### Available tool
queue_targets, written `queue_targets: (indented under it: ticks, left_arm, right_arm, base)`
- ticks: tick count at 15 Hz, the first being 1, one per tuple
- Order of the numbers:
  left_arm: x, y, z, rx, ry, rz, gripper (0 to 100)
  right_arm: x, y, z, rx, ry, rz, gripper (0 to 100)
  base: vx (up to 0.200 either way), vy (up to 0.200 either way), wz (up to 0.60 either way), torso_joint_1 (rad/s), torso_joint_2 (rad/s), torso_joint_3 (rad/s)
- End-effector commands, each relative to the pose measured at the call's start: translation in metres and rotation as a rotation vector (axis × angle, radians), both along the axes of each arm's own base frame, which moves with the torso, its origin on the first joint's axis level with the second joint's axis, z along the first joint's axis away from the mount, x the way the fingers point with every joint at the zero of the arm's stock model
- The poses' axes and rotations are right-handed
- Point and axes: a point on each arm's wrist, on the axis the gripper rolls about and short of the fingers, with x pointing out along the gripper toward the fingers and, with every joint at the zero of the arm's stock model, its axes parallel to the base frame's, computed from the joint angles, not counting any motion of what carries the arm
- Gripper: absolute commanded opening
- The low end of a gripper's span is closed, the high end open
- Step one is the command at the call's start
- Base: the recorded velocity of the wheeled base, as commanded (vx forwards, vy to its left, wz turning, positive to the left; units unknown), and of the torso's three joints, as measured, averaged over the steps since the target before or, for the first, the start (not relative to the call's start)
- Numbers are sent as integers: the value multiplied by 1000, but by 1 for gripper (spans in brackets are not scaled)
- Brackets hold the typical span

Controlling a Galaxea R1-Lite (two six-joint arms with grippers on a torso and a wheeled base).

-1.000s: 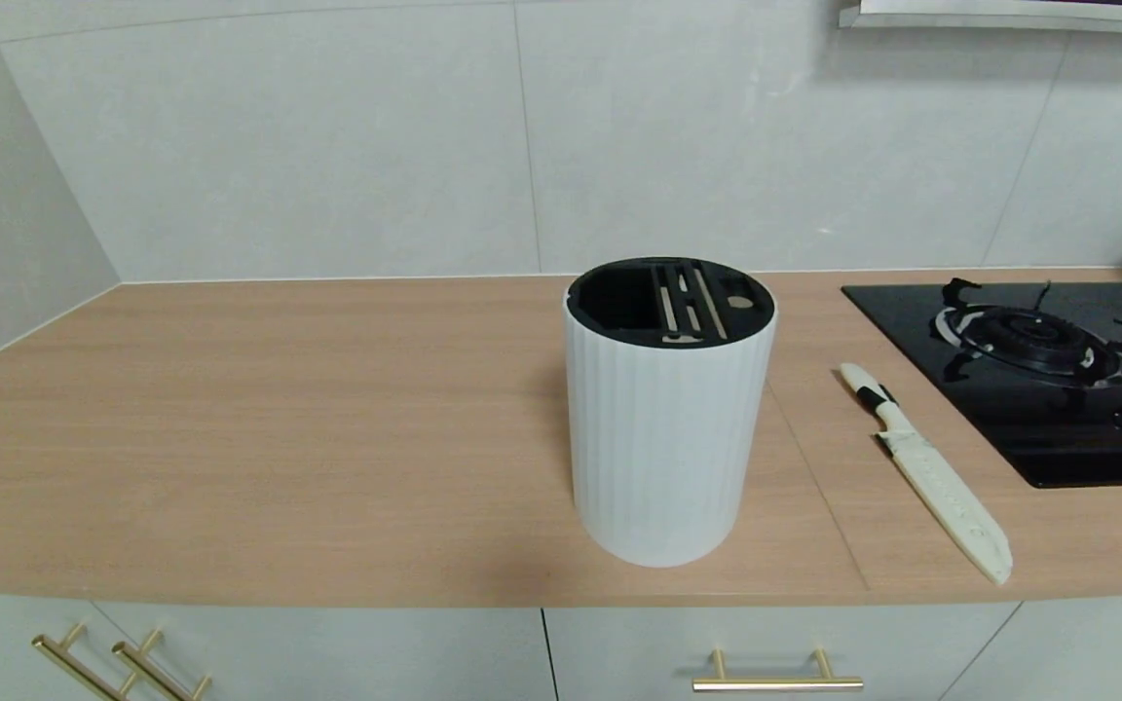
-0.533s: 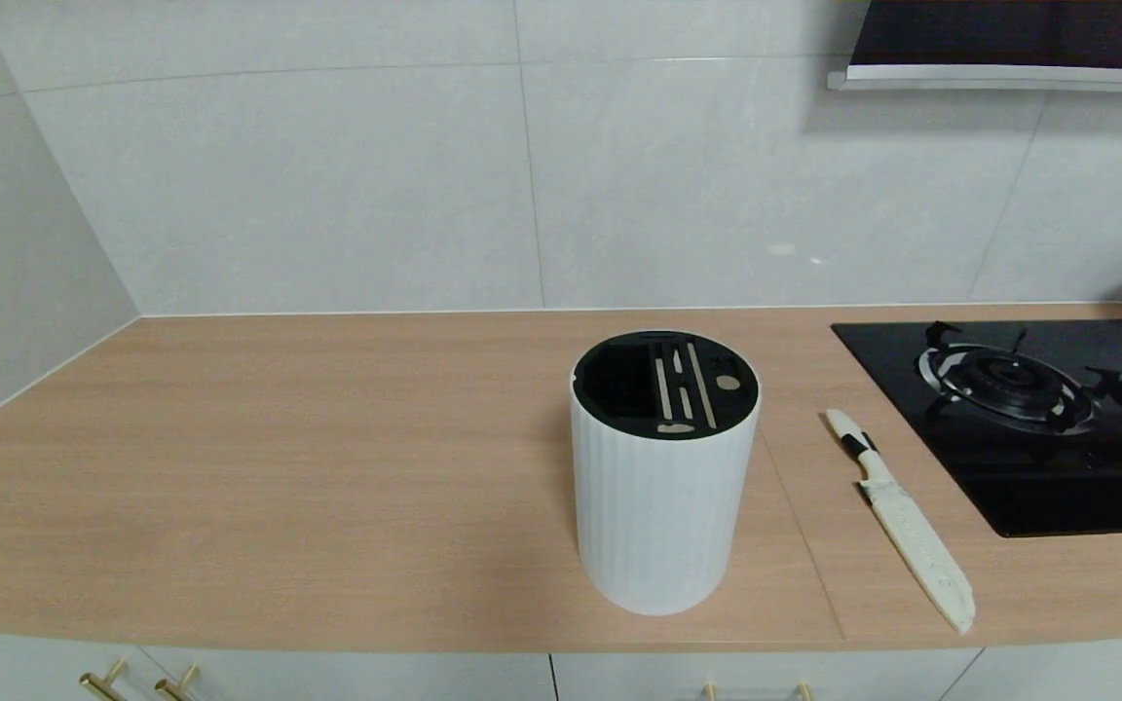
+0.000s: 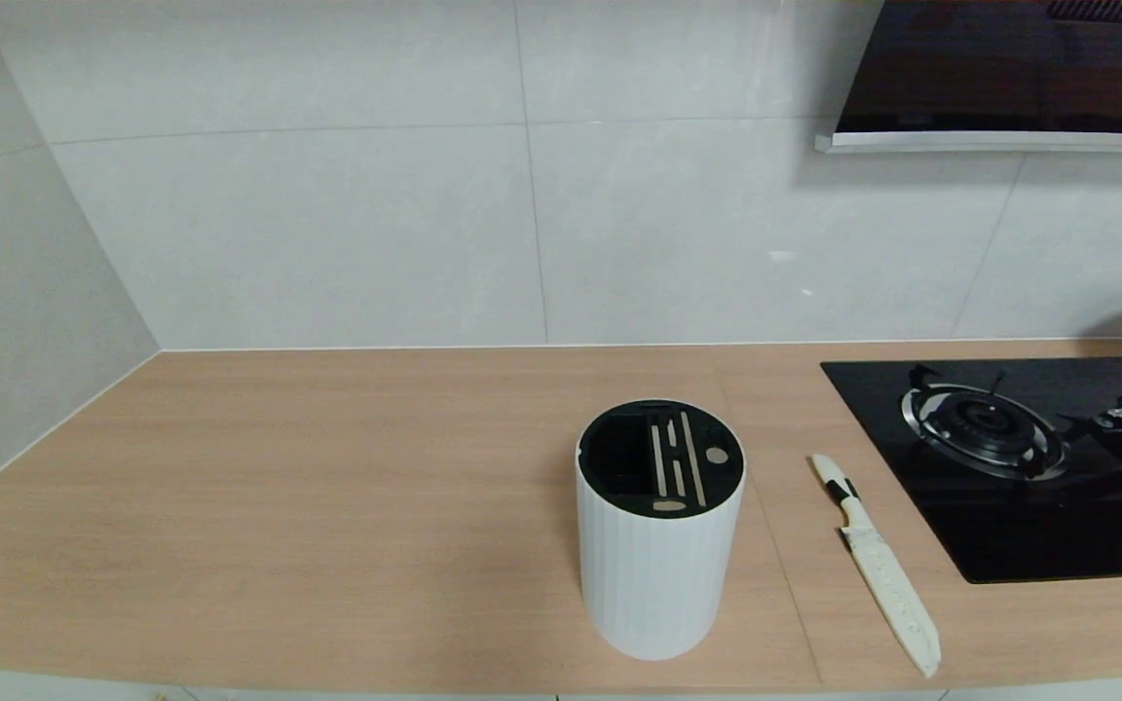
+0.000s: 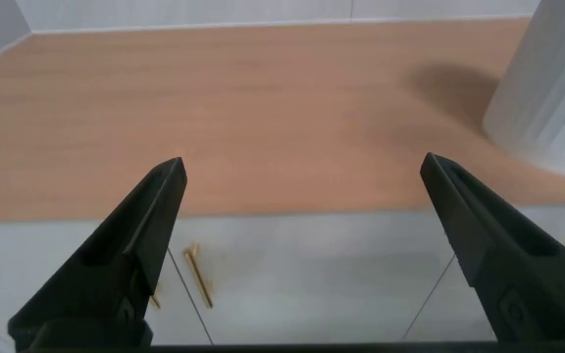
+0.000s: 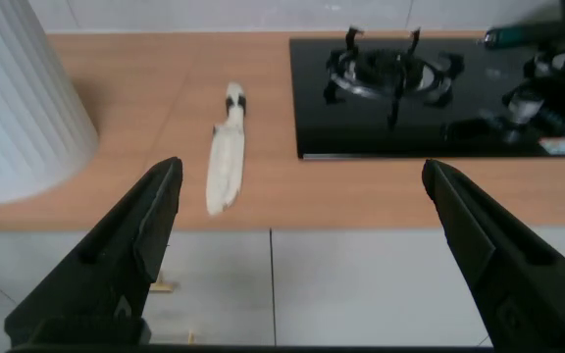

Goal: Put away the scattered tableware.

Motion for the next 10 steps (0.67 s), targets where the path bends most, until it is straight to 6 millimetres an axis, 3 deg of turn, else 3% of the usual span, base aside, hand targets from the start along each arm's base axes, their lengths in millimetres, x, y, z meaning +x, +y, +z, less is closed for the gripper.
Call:
queue_targets:
  ticks: [1, 5, 10]
  left_arm:
    - [0, 0, 0, 0, 0, 0, 100]
    - [0, 0, 0, 0, 0, 0, 100]
    - [0, 0, 0, 0, 0, 0, 100]
  right_arm:
    - [0, 0, 0, 0, 1, 2, 100]
    - [0, 0, 0, 3, 1, -1, 100]
    - [0, 0, 0, 1, 1, -1, 100]
  base:
    - [0, 0, 0, 242, -481, -251]
    - [0, 0, 0, 207, -401, -207]
    - [0, 0, 0, 13, -25, -13]
